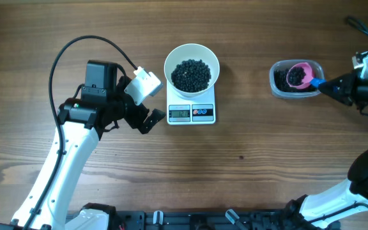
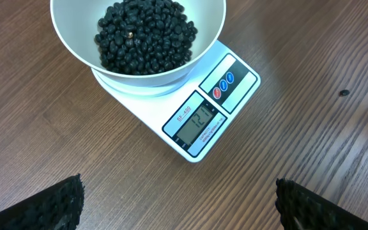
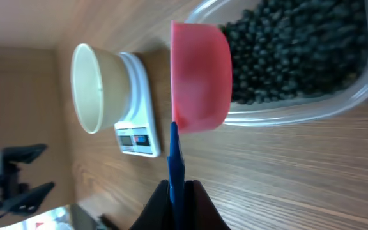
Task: Scoop item into bowl and weigh 150g on scale
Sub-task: 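Lift the filled scoop and carry it left over the bowl, then tip the scoop over the bowl to pour beans in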
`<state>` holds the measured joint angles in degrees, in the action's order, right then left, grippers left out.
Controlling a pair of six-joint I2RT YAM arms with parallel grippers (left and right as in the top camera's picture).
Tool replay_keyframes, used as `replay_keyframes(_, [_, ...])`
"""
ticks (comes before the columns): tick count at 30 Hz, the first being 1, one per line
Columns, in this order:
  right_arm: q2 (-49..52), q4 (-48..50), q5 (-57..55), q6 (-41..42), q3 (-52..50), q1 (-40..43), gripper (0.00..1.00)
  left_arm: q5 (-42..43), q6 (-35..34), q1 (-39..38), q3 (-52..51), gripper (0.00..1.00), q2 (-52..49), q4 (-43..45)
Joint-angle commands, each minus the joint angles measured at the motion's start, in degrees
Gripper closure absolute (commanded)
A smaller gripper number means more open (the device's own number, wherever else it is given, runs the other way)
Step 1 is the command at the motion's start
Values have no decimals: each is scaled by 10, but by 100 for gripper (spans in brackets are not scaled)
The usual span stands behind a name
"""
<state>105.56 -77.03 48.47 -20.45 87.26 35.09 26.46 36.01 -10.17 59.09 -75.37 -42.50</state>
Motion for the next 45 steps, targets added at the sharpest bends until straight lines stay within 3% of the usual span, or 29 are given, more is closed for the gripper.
replay_keyframes(1, [10, -12, 74, -5, 9, -5, 96, 5, 11, -2, 0, 0, 7, 0])
replay_keyframes(8, [9, -25, 74, 28, 54, -97, 96, 5, 11, -2, 0, 0, 7, 0])
replay_keyframes(19, [9, 63, 69, 218, 151, -286, 96, 5, 11, -2, 0, 0, 7, 0])
replay_keyframes(28, [9, 197, -26, 369, 152, -435, 96, 5, 11, -2, 0, 0, 7, 0])
replay_keyframes(37, [9, 205, -167, 399, 151, -507, 96, 5, 11, -2, 0, 0, 7, 0])
replay_keyframes(45, [10, 206, -261, 345, 151, -521, 96, 5, 11, -2, 0, 0, 7, 0])
